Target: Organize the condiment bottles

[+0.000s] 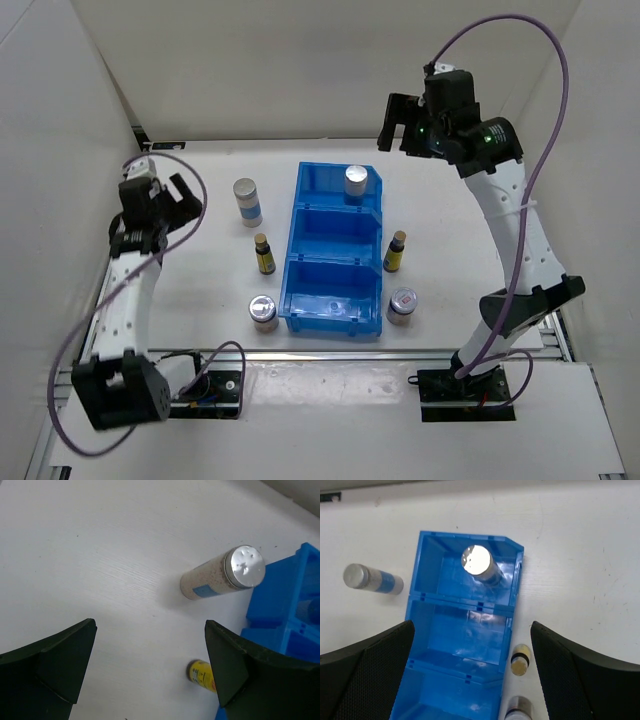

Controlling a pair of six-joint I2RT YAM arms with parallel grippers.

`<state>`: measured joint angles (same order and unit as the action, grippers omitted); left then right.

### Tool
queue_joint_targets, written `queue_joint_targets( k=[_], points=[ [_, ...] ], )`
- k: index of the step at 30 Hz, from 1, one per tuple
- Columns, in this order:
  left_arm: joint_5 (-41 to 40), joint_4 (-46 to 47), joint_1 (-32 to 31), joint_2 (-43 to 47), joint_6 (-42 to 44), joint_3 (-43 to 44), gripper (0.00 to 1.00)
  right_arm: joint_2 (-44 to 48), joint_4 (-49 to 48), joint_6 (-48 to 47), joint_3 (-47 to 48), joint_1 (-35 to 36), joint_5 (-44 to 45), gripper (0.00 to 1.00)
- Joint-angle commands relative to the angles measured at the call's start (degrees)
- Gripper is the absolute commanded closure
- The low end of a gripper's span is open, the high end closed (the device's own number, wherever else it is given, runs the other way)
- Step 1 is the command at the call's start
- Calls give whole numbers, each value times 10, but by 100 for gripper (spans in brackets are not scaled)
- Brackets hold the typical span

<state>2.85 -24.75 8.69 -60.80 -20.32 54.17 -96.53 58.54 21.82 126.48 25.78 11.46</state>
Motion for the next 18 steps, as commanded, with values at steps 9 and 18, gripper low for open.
queue_joint_targets(
  k=[9, 18],
  points=[
    [5, -28, -120, -359, 106, 323, 0, 35, 58, -24, -47, -23, -6, 0],
    [0, -84, -180, -482, 143, 435, 0, 49, 63, -24, -99, -45, 0, 0]
  ],
)
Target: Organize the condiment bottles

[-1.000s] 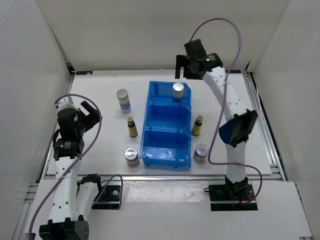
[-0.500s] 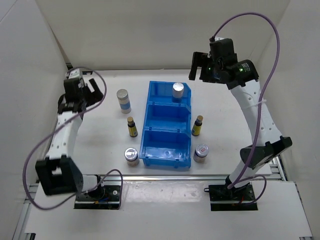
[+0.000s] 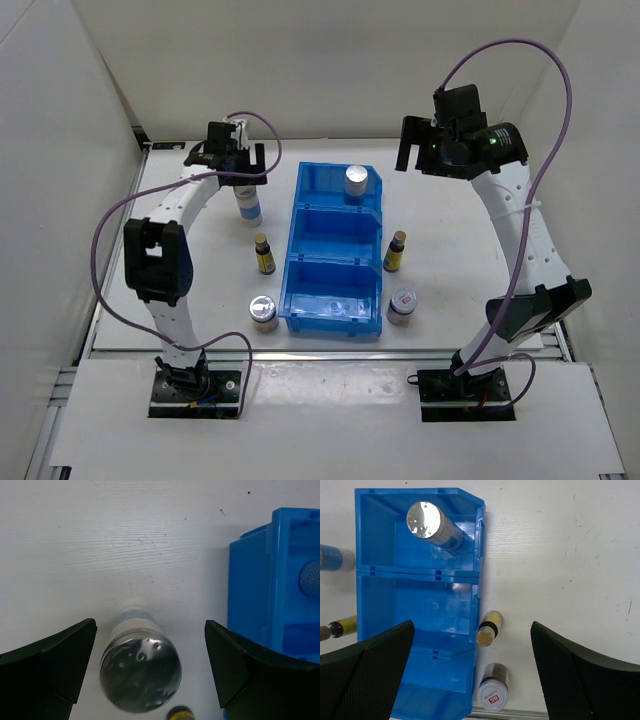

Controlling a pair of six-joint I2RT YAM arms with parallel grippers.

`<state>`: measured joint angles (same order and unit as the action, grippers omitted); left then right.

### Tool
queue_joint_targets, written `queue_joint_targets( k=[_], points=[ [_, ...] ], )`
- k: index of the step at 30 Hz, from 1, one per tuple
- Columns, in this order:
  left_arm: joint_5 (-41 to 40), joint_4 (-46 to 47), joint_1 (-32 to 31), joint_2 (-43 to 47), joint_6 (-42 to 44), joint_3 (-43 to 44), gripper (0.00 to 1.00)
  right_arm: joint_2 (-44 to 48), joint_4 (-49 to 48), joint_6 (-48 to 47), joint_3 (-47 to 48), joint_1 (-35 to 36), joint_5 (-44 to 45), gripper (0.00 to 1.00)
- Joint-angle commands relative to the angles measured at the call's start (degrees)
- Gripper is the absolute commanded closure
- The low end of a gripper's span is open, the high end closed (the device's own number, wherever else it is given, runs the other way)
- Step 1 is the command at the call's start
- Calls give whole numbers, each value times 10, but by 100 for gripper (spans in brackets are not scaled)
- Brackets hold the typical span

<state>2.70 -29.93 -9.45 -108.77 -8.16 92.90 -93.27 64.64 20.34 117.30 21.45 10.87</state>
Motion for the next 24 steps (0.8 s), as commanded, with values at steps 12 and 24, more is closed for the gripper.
queue_joint_targets(
  k=[12, 24],
  points=[
    [-4, -76, 8, -43, -14, 60, 1, 6, -8, 22, -39, -2, 6, 0],
    [-93, -76, -34, -15, 3, 68, 59, 13, -7, 8, -73, -2, -7, 0]
  ],
)
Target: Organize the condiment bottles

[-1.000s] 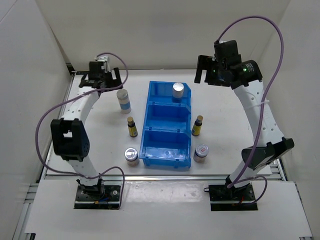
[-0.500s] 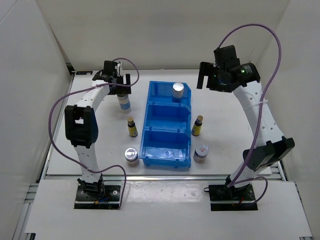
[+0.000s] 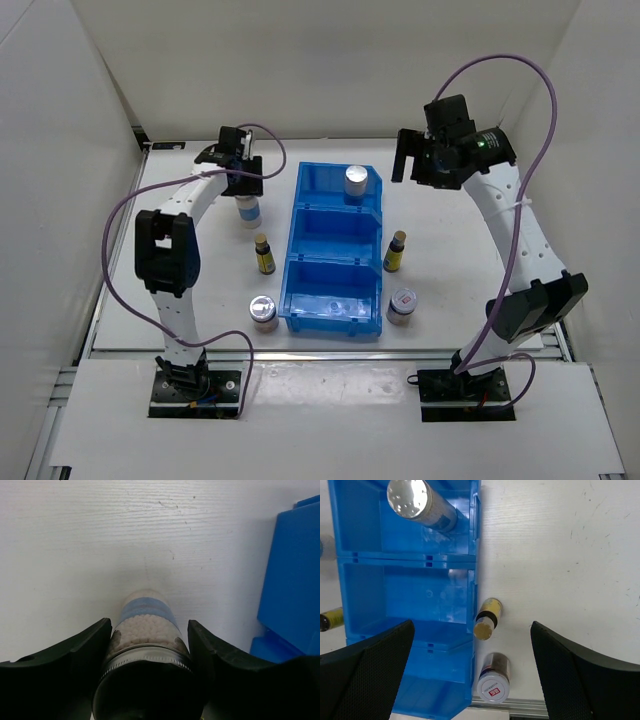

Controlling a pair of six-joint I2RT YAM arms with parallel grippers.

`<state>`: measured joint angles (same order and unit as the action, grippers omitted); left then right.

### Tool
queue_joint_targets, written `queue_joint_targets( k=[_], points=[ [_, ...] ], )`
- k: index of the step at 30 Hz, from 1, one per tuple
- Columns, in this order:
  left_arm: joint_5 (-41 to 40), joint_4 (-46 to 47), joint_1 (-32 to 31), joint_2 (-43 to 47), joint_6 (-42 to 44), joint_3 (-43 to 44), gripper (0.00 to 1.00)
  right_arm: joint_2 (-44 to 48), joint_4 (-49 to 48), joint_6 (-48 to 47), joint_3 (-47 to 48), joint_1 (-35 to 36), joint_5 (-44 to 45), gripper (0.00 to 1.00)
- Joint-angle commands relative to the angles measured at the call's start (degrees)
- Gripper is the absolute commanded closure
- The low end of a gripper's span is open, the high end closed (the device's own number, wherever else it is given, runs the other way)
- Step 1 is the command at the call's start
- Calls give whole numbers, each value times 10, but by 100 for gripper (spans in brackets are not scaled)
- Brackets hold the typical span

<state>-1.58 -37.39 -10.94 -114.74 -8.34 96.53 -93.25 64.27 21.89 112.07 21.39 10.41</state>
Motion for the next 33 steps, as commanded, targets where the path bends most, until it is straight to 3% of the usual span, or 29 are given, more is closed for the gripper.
queue_joint_targets(
  k=[1, 2, 6, 10, 14, 17, 24, 33],
  points=[
    [-93, -1, -29, 50, 5, 48, 66, 26, -4, -8, -29, -1, -2, 0],
    [-112, -7, -35, 50, 5, 66, 74, 26, -4, -8, -37, -1, -8, 0],
    [-149, -7, -47, 49, -2, 198, 89, 48, 1, -8, -64, -1, -21, 0],
    [-143, -7, -82, 24, 3, 297, 89, 63, 2, -8, -91, -1, -27, 0],
    [-120, -7, -125, 3, 17, 324, 89, 63, 2, -8, -103, -6, -40, 0],
    [-48, -7, -144, -9, 4, 317, 88, 63, 2, -14, -103, -6, -40, 0],
    [11, -7, -178, -36, -22, 312, 84, 80, 7, -9, -122, -12, -28, 0],
    [51, -7, -178, -68, -41, 245, 63, 91, 7, -3, -168, -17, -50, 0]
  ],
)
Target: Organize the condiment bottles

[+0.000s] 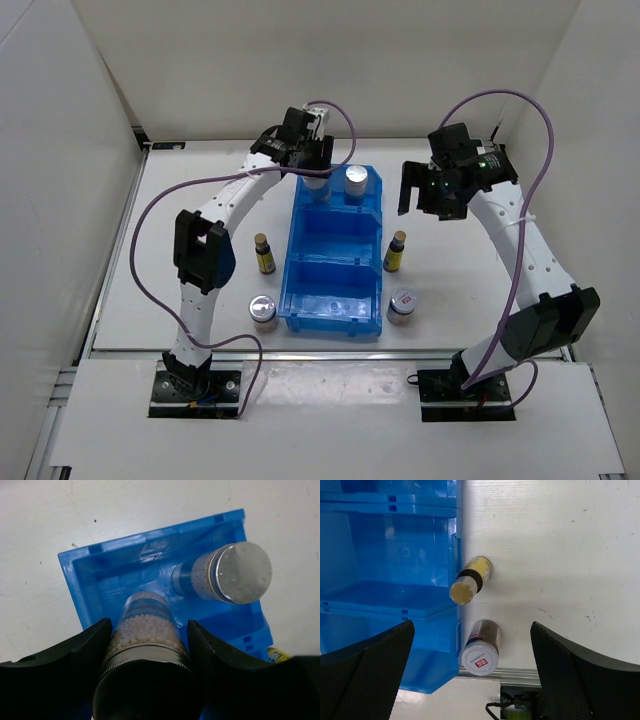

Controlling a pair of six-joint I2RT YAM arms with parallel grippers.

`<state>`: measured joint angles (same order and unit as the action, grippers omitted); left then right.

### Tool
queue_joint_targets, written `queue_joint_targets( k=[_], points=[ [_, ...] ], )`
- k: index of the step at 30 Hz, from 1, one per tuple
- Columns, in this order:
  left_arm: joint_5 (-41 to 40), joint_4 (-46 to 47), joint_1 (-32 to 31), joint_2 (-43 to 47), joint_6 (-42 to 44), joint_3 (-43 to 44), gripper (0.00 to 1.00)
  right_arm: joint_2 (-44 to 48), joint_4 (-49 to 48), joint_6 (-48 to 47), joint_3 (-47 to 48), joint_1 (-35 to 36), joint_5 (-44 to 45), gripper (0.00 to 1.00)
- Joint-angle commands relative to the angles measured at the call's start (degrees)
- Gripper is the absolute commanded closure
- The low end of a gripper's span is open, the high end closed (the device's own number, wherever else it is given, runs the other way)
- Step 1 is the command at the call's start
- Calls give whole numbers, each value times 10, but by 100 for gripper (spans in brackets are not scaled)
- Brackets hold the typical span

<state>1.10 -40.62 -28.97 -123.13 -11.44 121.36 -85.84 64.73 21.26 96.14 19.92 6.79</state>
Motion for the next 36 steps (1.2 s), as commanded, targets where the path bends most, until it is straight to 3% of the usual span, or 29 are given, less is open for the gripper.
queue_joint_targets(
  k=[1, 6, 11, 14, 15, 16, 24, 29, 30, 32, 36],
  points=[
    [24, 26, 2, 16, -10, -3, 61, 16, 2, 4, -16, -2, -19, 0],
    [24, 26, 2, -18, -18, -9, 38, 10, 13, 4, -28, -2, -24, 0],
    [24, 26, 2, -40, -18, -9, 30, -7, 23, -15, -28, -2, -43, 0],
    [17, 26, 2, -45, -13, -9, 20, -13, 23, -22, -28, -2, -50, 0],
    [17, 26, 2, -45, -13, -3, 4, -20, 23, -28, -23, -2, -56, 0],
    [17, 26, 2, -45, -13, -3, 0, -25, 23, -28, -23, -2, -56, 0],
    [-2, 26, 8, 26, -18, 36, 0, -70, 29, -9, -34, 28, -49, 1],
    [-31, 26, 8, 105, 9, 63, 0, -105, 42, -3, -51, 41, -54, 10],
    [-47, 26, 8, 118, 22, 51, 0, -114, 42, -3, -51, 47, -48, 15],
    [-64, 26, 8, 161, 35, 26, 0, -127, 42, -3, -51, 47, -42, 16],
    [-95, 26, 8, 250, 56, -88, 0, -138, 42, 2, -51, 47, -42, 29]
  ],
)
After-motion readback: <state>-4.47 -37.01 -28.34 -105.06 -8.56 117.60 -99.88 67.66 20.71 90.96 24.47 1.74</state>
